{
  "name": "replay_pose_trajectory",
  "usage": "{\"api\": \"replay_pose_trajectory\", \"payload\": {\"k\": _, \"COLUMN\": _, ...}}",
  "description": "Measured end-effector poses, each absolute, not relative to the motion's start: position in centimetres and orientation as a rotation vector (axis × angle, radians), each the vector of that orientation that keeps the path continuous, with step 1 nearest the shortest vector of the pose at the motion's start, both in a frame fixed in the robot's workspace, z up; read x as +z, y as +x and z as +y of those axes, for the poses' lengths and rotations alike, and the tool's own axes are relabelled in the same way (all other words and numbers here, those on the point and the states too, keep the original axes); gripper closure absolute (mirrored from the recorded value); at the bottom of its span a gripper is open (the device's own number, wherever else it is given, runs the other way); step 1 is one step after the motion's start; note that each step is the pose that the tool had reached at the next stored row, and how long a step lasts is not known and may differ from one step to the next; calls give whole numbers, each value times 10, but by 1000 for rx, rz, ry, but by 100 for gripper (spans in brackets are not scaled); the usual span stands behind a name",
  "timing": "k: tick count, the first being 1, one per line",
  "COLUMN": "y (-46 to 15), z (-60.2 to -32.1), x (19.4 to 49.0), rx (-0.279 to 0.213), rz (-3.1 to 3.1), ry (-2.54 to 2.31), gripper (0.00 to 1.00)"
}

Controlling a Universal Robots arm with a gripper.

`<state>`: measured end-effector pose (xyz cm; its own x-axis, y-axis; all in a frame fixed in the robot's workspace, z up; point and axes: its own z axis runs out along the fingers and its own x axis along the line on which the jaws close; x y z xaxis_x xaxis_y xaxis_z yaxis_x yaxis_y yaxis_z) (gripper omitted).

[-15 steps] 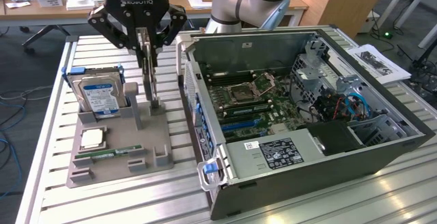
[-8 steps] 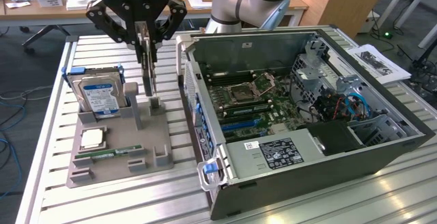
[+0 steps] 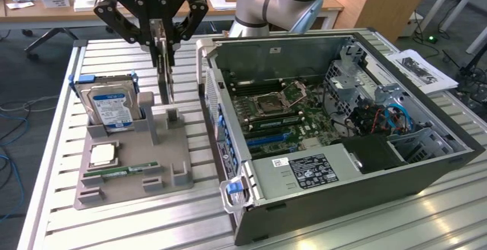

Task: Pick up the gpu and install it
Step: 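Pick up the gpu and move the gpu toward the slot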

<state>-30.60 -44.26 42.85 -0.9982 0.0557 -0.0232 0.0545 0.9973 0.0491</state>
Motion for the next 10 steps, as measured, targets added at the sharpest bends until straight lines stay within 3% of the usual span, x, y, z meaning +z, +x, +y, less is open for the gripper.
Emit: {"api": "replay_pose_trajectory", "payload": {"k": 10, "y": -305, "z": -443, "x": 429, "rx": 75, "rz": 3115, "ry": 86, "gripper": 73}}
